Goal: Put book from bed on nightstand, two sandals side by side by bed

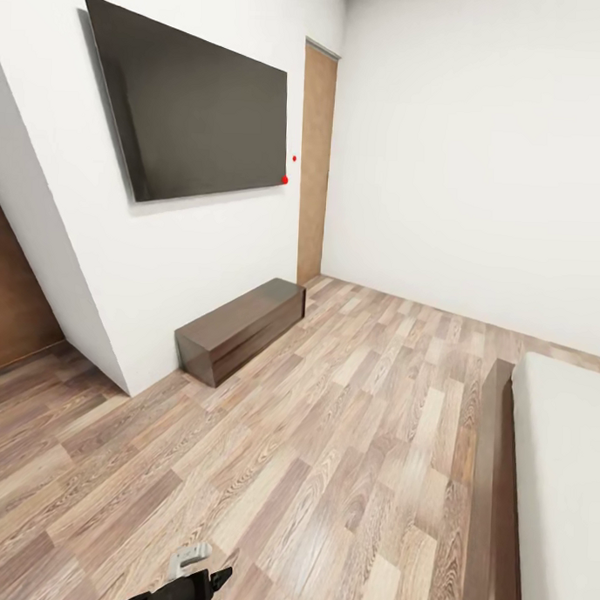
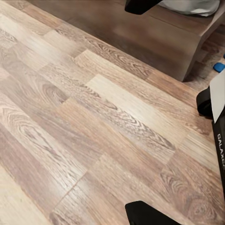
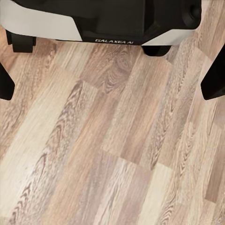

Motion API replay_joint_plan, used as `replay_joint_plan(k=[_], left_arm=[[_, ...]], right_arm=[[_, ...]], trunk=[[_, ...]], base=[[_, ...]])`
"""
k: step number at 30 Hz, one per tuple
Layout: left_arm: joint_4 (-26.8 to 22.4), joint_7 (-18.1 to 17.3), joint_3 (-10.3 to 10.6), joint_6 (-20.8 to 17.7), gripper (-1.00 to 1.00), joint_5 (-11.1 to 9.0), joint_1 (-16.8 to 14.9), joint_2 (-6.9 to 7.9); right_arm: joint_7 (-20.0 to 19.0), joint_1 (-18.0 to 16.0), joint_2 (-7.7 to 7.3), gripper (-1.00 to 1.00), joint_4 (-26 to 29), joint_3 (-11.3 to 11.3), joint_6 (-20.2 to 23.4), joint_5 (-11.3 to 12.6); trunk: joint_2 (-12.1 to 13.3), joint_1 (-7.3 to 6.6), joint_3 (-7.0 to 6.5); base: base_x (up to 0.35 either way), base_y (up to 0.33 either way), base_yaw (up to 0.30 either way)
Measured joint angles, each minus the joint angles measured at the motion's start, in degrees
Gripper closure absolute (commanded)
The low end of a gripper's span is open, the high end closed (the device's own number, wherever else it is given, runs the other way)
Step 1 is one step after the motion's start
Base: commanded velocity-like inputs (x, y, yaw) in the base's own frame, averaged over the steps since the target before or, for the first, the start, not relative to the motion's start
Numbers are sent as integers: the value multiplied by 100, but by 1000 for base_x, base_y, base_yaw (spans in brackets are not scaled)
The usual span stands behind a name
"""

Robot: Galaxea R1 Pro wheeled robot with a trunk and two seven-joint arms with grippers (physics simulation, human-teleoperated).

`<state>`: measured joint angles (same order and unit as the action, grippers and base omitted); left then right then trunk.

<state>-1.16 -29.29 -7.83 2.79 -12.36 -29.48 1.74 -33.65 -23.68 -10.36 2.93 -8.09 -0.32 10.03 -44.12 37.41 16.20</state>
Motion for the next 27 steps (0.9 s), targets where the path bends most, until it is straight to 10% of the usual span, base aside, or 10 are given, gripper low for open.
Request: replay_joint_plan(k=[27], left_arm=[[0, 0, 0, 0, -100, 0, 0, -4]], right_arm=[[-2, 0, 0, -100, 5, 0, 0, 0]], trunk=[[0, 0, -250]], base=[[0, 0, 0]])
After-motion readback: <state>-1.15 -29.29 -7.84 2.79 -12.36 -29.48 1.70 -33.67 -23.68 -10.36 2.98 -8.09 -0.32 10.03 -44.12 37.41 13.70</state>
